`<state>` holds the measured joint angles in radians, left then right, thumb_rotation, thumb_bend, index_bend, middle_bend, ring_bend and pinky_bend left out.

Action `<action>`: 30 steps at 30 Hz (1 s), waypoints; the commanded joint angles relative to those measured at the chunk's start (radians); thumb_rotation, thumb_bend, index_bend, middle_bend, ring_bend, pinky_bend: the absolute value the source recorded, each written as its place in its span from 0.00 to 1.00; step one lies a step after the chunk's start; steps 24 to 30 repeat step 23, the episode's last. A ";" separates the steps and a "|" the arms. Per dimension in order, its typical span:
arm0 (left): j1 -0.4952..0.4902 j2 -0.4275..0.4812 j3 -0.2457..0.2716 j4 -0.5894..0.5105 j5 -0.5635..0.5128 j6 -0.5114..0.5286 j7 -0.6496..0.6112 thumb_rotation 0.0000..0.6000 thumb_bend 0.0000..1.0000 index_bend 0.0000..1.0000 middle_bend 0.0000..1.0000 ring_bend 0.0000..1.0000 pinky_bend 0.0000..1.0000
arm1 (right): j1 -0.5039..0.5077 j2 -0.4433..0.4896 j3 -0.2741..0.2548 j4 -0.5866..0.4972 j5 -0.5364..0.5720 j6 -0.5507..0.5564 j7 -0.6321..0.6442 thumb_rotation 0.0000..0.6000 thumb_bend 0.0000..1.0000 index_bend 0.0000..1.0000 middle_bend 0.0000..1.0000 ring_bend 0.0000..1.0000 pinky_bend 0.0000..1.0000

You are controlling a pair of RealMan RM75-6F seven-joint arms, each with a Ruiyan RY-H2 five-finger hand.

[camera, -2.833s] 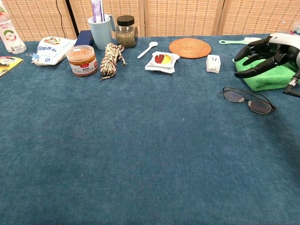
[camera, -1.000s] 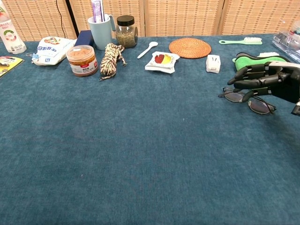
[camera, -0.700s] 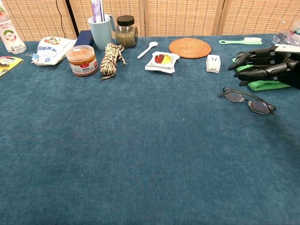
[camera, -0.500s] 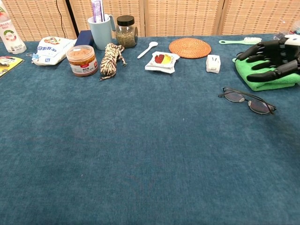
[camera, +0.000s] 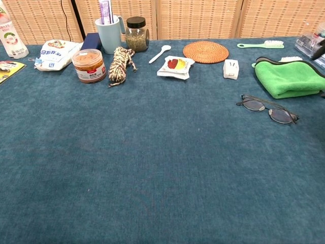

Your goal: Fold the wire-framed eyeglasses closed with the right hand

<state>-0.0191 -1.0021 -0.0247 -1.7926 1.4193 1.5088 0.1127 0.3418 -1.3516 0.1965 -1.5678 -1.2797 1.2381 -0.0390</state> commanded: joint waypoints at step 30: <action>0.021 -0.056 0.016 0.050 0.083 0.048 -0.036 0.58 0.25 0.13 0.01 0.05 0.03 | -0.221 0.095 -0.108 -0.121 -0.058 0.283 -0.166 1.00 0.22 0.21 0.06 0.00 0.00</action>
